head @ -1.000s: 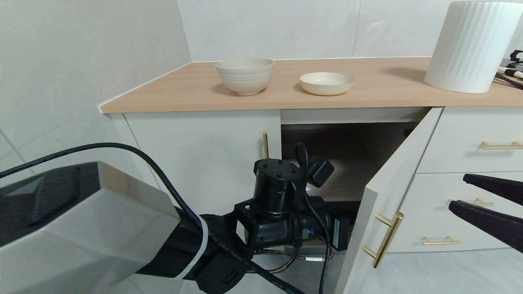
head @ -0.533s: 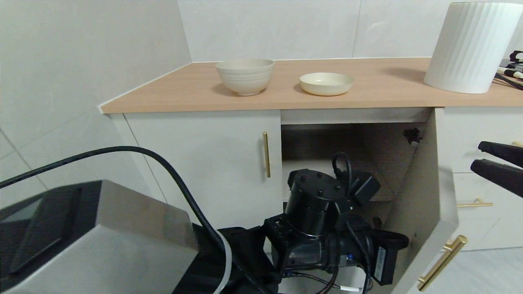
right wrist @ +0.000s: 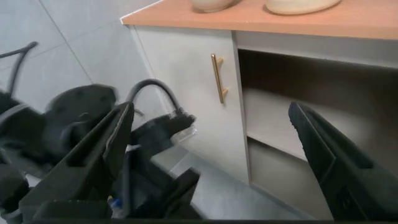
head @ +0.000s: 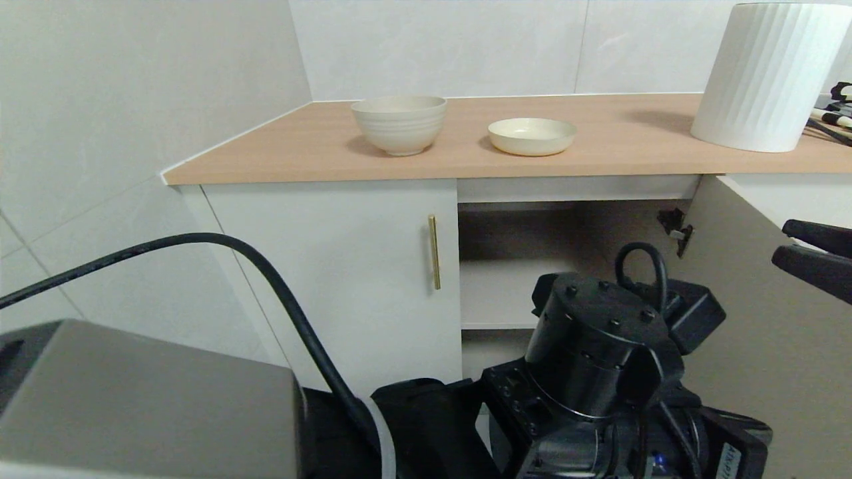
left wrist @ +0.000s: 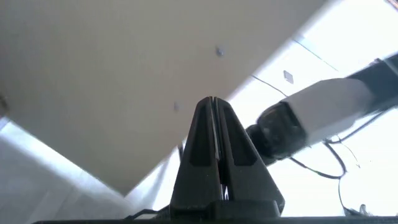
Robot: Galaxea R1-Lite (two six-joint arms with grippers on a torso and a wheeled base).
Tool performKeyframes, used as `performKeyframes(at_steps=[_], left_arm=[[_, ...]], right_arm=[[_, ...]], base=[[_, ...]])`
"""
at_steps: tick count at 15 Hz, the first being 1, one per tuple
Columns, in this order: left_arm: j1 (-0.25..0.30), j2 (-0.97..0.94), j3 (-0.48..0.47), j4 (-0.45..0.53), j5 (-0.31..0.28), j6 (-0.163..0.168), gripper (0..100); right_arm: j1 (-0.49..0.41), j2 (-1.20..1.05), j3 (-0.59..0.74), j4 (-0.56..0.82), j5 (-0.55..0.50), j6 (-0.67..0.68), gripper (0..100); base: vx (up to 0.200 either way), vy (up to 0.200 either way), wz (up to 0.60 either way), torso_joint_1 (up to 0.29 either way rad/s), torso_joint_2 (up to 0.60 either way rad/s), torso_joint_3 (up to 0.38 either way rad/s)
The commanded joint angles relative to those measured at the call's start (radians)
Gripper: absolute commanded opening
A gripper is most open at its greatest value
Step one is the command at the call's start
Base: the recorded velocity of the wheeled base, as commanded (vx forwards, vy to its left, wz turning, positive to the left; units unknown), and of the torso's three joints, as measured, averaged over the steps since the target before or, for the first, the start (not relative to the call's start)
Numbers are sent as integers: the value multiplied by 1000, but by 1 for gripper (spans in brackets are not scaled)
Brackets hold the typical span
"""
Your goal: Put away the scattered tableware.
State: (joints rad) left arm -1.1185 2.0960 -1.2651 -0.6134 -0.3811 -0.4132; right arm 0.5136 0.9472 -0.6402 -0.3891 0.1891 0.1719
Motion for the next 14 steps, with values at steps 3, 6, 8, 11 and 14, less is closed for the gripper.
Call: performKeyframes(at_steps=[3, 6, 8, 11, 14], left_arm=[[83, -83, 69, -5, 30, 1, 0], [310, -217, 202, 0, 30, 34, 0], [467, -347, 331, 3, 30, 82, 0], [609, -642, 507, 153, 30, 99, 0], [700, -912, 569, 380, 30, 175, 0]], right_arm=[[0, 10, 1, 0, 0, 0, 100], [-1, 74, -6, 1, 0, 0, 100], [-3, 156, -49, 10, 3, -2, 100], [-6, 294, -150, 64, 3, -6, 100], [-1, 315, -171, 67, 9, -8, 100]], base=[[0, 0, 0, 0, 0, 0], [0, 0, 0, 0, 0, 0], [0, 0, 0, 0, 0, 0], [0, 0, 0, 0, 0, 0], [0, 0, 0, 0, 0, 0]])
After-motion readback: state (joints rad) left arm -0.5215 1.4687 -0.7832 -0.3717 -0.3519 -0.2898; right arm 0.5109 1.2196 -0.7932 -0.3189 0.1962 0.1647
